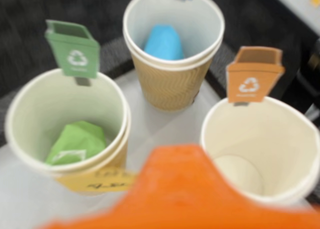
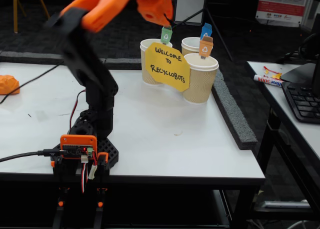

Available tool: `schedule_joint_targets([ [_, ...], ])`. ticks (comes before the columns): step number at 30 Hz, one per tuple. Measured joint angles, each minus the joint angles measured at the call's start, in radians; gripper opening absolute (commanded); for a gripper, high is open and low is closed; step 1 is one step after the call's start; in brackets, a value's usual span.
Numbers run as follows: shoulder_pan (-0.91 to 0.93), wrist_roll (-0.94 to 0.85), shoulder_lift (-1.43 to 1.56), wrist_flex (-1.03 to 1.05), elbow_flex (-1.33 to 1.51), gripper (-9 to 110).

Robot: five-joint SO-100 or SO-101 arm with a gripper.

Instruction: Sort rubbish by color.

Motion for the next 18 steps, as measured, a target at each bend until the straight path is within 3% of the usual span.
schedule_joint_targets([
  [8, 0.000, -0.003, 0.485, 0.000, 0.368, 0],
  [18, 0.000, -0.003, 0.839, -0.012, 0.693, 0],
])
